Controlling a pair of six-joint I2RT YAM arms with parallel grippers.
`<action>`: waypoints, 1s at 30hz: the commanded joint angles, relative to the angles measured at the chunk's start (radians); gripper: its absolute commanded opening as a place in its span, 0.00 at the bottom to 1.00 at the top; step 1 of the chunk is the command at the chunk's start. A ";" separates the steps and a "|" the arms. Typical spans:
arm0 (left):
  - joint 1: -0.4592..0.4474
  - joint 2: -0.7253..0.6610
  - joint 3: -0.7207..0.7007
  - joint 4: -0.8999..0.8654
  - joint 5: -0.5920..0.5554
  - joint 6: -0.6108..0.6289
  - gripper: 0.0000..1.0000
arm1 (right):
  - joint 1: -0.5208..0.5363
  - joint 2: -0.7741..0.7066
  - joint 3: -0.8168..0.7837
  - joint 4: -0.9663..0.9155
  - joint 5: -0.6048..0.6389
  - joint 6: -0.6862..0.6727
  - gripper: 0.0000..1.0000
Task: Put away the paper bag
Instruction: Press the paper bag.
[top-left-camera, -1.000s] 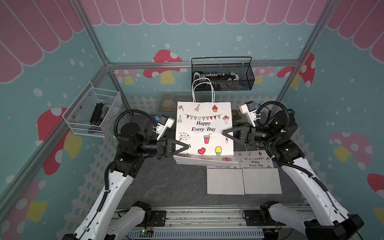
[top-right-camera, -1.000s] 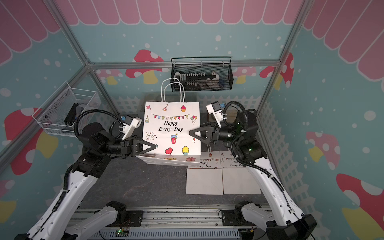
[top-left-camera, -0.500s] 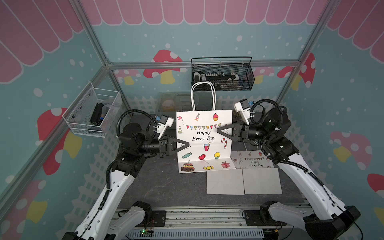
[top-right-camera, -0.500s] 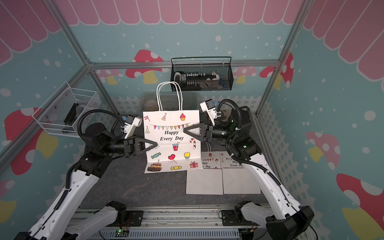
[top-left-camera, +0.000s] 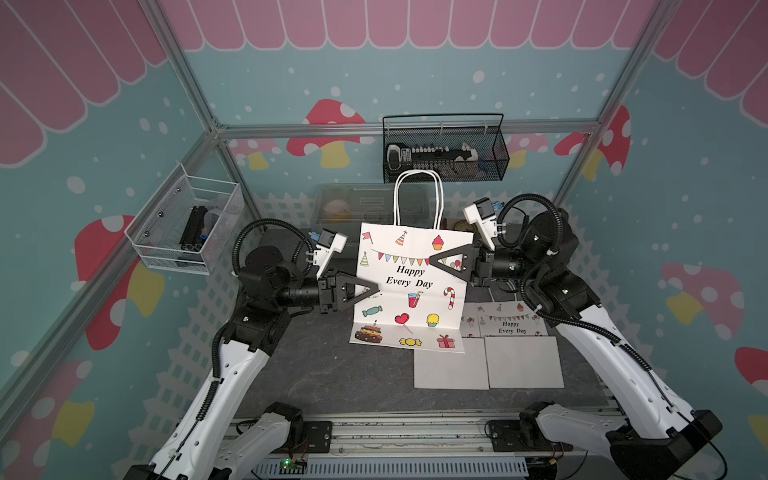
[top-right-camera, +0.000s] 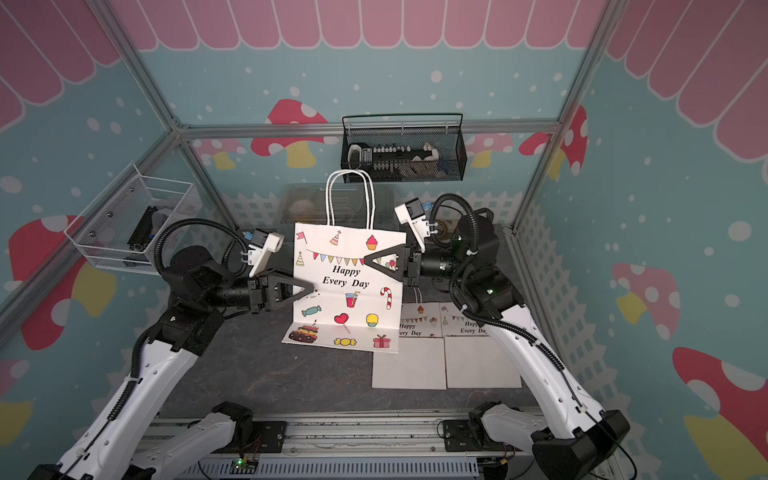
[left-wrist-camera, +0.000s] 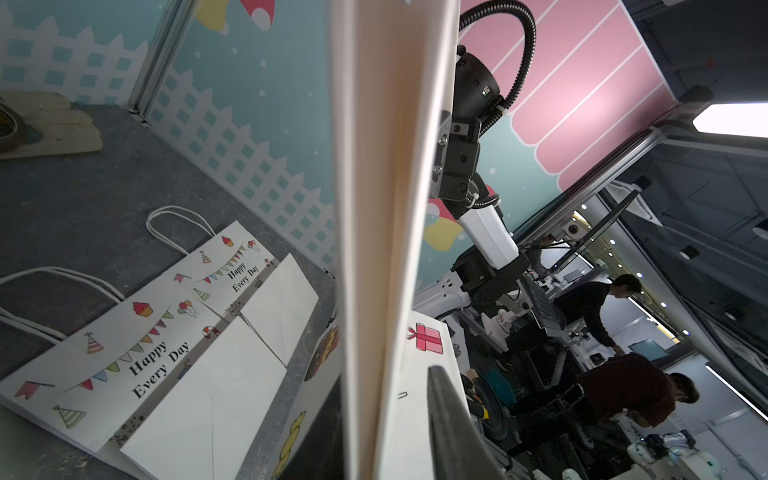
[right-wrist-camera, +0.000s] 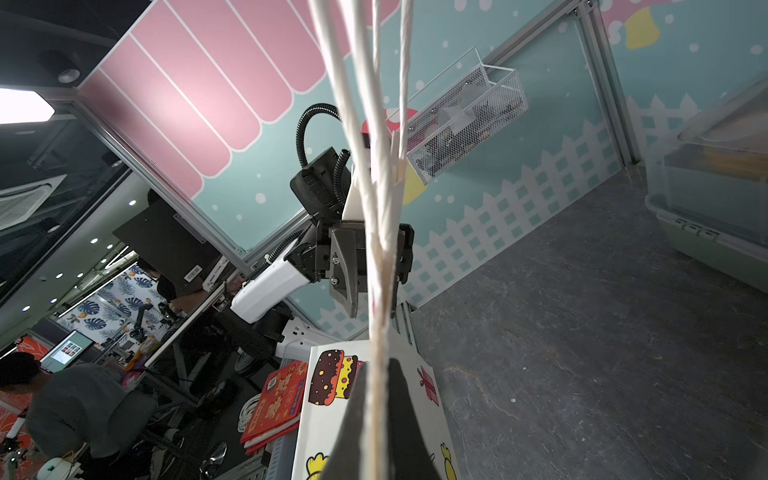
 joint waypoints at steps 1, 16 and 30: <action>-0.004 -0.027 -0.009 0.003 0.032 0.008 0.38 | 0.003 0.018 0.064 -0.028 -0.027 -0.029 0.00; -0.027 0.040 0.027 0.281 0.008 -0.150 0.26 | 0.005 0.065 0.141 -0.111 -0.125 -0.061 0.00; -0.026 0.054 0.027 0.297 -0.103 -0.181 0.00 | 0.003 -0.010 0.065 -0.221 -0.046 -0.173 0.38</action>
